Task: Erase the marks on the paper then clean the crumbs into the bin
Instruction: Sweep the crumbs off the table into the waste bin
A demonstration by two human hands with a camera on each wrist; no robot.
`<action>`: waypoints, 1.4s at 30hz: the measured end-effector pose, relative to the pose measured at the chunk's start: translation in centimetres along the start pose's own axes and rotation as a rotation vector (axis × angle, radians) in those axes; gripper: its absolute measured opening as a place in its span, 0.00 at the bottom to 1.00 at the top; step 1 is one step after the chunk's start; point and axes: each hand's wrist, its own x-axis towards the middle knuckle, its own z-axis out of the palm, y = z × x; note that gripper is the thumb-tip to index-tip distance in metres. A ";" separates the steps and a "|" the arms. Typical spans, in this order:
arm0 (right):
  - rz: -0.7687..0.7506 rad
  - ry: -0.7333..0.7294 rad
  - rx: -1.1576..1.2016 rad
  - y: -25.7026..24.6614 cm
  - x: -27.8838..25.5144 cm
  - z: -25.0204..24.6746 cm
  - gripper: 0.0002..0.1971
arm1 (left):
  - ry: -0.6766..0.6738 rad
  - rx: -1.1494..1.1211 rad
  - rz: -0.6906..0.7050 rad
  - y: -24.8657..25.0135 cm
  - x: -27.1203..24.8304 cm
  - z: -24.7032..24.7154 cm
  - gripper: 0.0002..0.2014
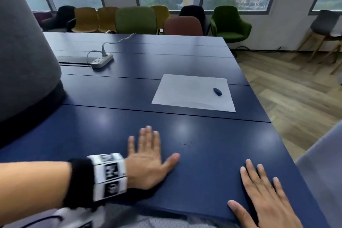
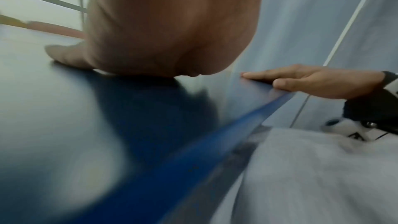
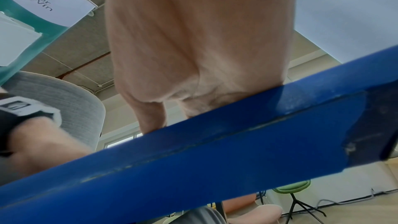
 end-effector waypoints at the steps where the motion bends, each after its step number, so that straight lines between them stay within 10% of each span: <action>1: 0.000 -0.007 0.009 0.0 0.1 0.0 0.40 | -0.006 -0.002 0.075 2.4 0.6 0.0 0.56; 5: -0.013 -0.011 -0.001 0.2 0.6 0.2 0.38 | -0.092 -0.009 0.321 9.8 2.2 -1.1 0.69; 8: -0.007 -0.003 -0.020 0.4 0.8 0.4 0.41 | -0.133 -0.117 0.368 11.0 3.3 -3.7 0.47; 17: 0.011 0.048 -0.012 0.0 -0.3 0.3 0.39 | 0.017 0.085 -0.082 3.4 4.8 -4.0 0.48; 28: 0.014 0.029 0.014 0.8 0.4 0.9 0.41 | -0.227 0.046 0.517 16.9 5.4 -3.6 0.37; 37: 0.034 0.048 0.082 -0.1 -0.5 0.0 0.41 | -0.029 0.051 -0.066 -0.3 -0.9 -2.5 0.63; 42: 0.035 0.037 0.070 -0.1 -0.4 0.1 0.41 | -0.094 -0.009 0.012 3.4 -2.2 0.1 0.67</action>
